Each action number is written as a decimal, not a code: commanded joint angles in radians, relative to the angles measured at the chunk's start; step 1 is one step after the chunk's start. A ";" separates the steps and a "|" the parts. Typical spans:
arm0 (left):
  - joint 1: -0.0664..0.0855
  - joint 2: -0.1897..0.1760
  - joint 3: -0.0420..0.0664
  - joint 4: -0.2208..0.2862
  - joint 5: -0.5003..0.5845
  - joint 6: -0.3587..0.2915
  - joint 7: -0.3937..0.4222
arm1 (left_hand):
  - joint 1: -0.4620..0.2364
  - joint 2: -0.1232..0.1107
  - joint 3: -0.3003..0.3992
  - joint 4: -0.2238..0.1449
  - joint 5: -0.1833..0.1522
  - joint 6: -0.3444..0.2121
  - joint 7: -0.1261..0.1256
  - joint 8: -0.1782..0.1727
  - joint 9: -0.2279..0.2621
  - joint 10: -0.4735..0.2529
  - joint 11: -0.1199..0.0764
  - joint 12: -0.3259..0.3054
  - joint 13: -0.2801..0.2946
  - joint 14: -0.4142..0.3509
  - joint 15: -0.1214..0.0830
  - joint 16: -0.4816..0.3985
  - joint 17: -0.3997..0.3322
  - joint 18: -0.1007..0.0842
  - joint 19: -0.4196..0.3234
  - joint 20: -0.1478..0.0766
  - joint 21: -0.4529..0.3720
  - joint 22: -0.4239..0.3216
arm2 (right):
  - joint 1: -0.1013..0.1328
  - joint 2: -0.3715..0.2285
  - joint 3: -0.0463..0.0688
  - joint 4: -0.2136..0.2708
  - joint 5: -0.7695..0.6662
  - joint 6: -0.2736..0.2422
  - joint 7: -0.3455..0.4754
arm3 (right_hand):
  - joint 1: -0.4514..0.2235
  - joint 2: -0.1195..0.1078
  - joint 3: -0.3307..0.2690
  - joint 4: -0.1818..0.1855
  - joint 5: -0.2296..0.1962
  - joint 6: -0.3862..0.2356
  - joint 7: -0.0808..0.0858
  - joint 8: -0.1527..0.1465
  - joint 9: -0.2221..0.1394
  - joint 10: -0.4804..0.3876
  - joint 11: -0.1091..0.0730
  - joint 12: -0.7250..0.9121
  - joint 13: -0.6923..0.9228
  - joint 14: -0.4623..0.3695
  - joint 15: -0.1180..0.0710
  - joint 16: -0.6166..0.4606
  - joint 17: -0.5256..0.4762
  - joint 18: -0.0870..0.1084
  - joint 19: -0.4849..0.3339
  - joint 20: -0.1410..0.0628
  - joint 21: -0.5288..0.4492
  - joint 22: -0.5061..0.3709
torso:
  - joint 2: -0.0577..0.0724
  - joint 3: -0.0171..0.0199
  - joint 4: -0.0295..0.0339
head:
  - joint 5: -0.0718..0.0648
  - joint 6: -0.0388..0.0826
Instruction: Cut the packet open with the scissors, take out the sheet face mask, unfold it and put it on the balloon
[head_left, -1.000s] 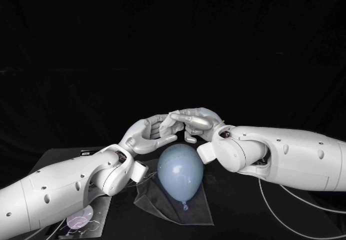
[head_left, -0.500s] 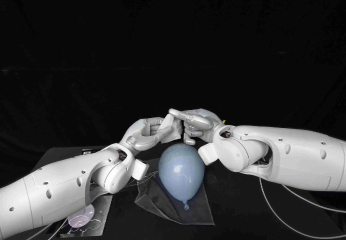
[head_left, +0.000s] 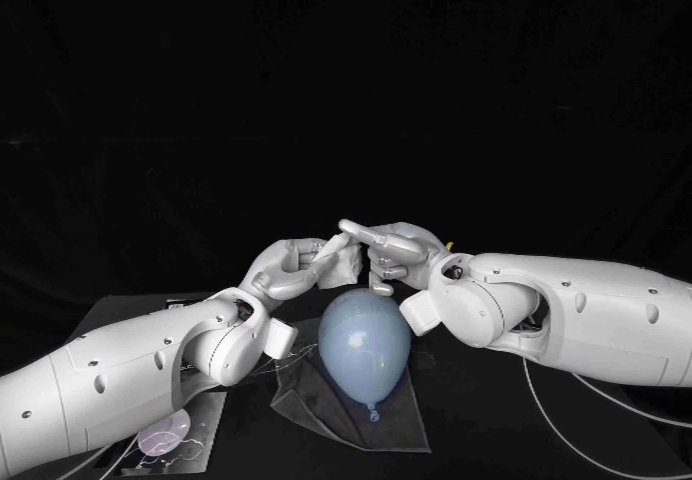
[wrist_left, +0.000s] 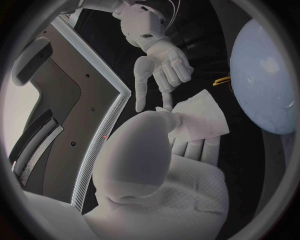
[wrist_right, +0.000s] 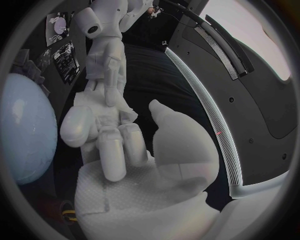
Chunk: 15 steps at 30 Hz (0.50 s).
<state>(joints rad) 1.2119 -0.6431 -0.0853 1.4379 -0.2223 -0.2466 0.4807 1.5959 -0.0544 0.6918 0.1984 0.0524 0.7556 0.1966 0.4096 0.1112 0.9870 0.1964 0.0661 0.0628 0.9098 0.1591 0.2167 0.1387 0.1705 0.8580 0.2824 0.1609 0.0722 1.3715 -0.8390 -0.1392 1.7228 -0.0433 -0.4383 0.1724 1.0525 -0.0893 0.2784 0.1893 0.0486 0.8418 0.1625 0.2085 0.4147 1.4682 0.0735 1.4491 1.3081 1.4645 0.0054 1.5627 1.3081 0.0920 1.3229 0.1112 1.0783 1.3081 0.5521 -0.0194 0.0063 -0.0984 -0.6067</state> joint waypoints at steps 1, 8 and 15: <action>0.001 0.001 0.002 0.001 0.015 0.008 -0.008 | -0.013 -0.002 0.008 -0.005 -0.003 0.008 0.046 -0.005 0.001 0.008 -0.001 -0.005 -0.001 0.010 0.001 -0.005 -0.001 0.010 0.005 0.001 0.004 0.000 | 0.001 -0.001 0.001 0.001 -0.037 0.042 -0.012 | -0.010 0.018 -0.012 0.022 0.004 0.014 0.001 -0.008 -0.002 0.043 0.006 0.000 0.181 0.103 0.006 0.004 0.251 0.007 0.002 0.007 -0.004 0.126 | 0.000 -0.0002 0.0000 | 0.001 0.001; 0.002 -0.001 0.002 0.002 0.012 0.041 -0.018 | -0.066 -0.042 -0.013 -0.004 -0.004 0.006 0.053 -0.014 0.002 -0.003 0.005 -0.006 -0.002 0.012 0.006 -0.015 -0.005 0.008 0.001 0.004 0.000 -0.002 | 0.010 0.000 0.001 -0.011 -0.082 0.064 -0.032 | -0.023 0.049 -0.047 0.078 0.007 0.033 -0.003 -0.019 -0.006 0.050 0.003 0.011 0.188 0.106 0.004 0.007 0.261 0.005 0.010 0.005 0.010 0.131 | 0.000 -0.0001 0.0002 | 0.002 0.002; 0.002 -0.001 0.002 0.005 -0.007 0.076 -0.029 | -0.144 -0.144 -0.104 0.006 -0.003 0.005 0.051 -0.026 0.001 -0.006 0.003 -0.003 0.000 0.020 0.004 -0.021 -0.005 0.008 -0.001 0.007 -0.010 -0.006 | 0.021 0.009 0.001 -0.035 -0.126 0.085 -0.068 | -0.038 0.061 -0.079 0.102 0.008 0.032 -0.001 -0.033 -0.013 0.053 0.004 0.016 0.191 0.106 0.004 0.008 0.263 0.003 0.016 0.004 0.020 0.134 | 0.001 -0.0007 -0.0001 | 0.003 0.001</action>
<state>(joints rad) 1.2122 -0.6459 -0.0852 1.4393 -0.2190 -0.2161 0.4573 1.4482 -0.1886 0.5941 0.2037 0.0524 0.7556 0.1966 0.3878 0.1115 0.9810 0.2023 0.0661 0.0620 0.9208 0.1628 0.2001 0.1342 0.1699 0.8579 0.2824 0.1546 0.0676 1.3915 -0.8320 -0.1392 1.6910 -0.1165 -0.3937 0.1313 1.0160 -0.0340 0.2028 0.2903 0.0524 0.8701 0.1590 0.1794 0.4029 1.4681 0.0734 1.4628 1.3073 1.4645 0.0054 1.5674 1.3075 0.0915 1.3323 0.1130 1.0939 1.3073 0.5523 -0.0198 0.0063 -0.0957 -0.6044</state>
